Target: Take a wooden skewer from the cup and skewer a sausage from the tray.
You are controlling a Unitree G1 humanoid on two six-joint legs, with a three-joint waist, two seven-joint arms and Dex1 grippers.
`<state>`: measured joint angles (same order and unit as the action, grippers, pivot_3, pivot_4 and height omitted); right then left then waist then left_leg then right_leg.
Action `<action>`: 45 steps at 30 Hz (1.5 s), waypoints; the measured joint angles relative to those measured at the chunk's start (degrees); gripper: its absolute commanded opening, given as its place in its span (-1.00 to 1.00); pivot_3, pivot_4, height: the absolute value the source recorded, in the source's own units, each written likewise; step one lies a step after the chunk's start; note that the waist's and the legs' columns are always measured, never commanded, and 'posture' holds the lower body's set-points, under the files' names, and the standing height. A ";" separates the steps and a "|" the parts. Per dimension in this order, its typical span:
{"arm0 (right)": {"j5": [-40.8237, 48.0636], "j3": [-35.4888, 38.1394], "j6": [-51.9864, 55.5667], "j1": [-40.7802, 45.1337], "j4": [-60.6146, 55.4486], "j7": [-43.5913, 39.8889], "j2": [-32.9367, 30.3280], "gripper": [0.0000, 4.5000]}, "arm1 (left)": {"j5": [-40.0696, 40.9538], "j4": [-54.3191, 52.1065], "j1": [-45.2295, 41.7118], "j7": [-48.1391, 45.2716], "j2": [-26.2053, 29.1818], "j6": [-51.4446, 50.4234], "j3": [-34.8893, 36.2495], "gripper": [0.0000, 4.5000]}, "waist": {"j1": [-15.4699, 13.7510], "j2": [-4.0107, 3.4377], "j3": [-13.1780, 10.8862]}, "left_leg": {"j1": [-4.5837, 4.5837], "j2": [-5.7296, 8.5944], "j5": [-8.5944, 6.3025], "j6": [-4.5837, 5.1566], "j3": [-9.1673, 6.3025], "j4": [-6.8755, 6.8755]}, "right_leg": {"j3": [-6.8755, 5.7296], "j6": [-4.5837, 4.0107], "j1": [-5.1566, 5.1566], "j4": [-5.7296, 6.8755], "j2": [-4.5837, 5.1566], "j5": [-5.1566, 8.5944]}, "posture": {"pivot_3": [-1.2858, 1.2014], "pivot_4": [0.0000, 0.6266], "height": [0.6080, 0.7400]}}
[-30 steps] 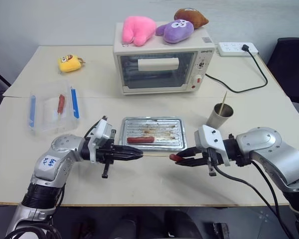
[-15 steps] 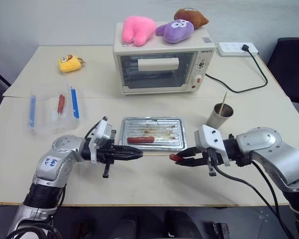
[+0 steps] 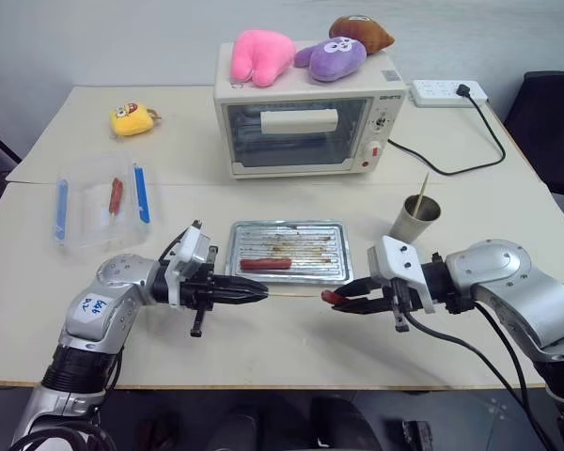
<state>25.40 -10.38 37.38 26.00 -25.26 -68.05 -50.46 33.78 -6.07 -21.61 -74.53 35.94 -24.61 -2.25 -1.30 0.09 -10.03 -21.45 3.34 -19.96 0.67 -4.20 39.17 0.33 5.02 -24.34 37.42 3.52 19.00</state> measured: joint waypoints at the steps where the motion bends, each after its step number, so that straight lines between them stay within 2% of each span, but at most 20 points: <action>1: -0.12 0.00 0.00 0.00 0.00 -0.01 0.00 -0.64 | 0.00 -0.01 0.00 0.00 -0.07 -0.02 0.00 -1.00 | 0.00 0.00 0.00 | 0.00 0.00 0.00 0.00 0.00 0.00 | 0.00 0.00 0.00 0.00 0.00 0.00 | 0.03 -0.52 1.00; 45: -0.24 -0.39 0.00 0.00 -0.04 0.07 0.01 -0.64 | -2.21 2.20 -0.16 0.54 -2.36 2.59 -1.17 -1.00 | -0.01 0.00 0.00 | 0.00 0.00 0.00 0.00 0.00 0.02 | -0.01 0.00 0.00 0.02 0.00 0.00 | 0.03 -0.52 1.00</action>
<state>25.15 -10.78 37.38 26.00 -25.30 -67.99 -50.45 31.57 -3.86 -21.76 -73.99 33.57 -22.02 -3.42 -1.31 0.09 -10.03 -21.45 3.35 -19.95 0.67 -4.20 39.19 0.33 5.02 -24.34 37.44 3.52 19.00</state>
